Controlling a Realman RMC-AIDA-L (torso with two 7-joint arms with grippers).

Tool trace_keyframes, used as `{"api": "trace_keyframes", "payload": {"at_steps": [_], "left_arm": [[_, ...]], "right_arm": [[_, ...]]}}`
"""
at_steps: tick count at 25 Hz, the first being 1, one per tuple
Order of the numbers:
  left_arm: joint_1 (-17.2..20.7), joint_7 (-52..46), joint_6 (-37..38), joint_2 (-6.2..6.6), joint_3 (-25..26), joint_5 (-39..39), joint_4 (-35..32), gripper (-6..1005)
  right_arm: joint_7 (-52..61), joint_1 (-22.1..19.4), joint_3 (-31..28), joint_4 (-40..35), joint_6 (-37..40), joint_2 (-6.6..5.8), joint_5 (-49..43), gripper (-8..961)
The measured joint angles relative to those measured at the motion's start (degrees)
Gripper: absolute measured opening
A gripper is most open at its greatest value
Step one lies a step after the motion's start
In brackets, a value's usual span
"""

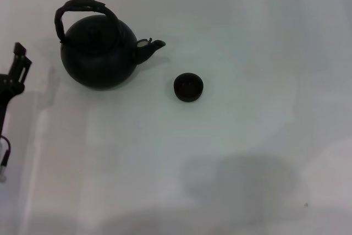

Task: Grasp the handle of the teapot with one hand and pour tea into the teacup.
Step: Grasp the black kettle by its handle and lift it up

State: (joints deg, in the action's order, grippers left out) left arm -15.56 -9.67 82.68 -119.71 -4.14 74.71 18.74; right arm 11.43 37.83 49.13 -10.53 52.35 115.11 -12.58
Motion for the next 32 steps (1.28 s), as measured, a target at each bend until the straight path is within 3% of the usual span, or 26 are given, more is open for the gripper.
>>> {"api": "trace_keyframes", "payload": {"at_steps": [5,11,18,32], "left_arm": [[0.63,-0.17,2.87,0.05,-6.15,0.0,0.1,875],[-3.06,-0.68,1.79,0.43,-9.08,0.21,-1.67,876],[-6.88,-0.71,-2.58,0.51,-9.26,1.34,-4.86,875],[-10.26,-0.38,-8.39,0.48,-8.87,1.49,-8.1,851]], "right_arm": [[0.9,0.71,-0.05,-0.83,-1.42,-0.23,-0.07,824],[1.53,0.96,-0.08,-0.83,-1.94,-0.12,-0.14,825],[2.05,-0.19,0.22,-0.76,-1.42,0.22,1.18,825],[2.27,0.16,0.55,-0.44,-1.28,0.3,0.75,824]]}}
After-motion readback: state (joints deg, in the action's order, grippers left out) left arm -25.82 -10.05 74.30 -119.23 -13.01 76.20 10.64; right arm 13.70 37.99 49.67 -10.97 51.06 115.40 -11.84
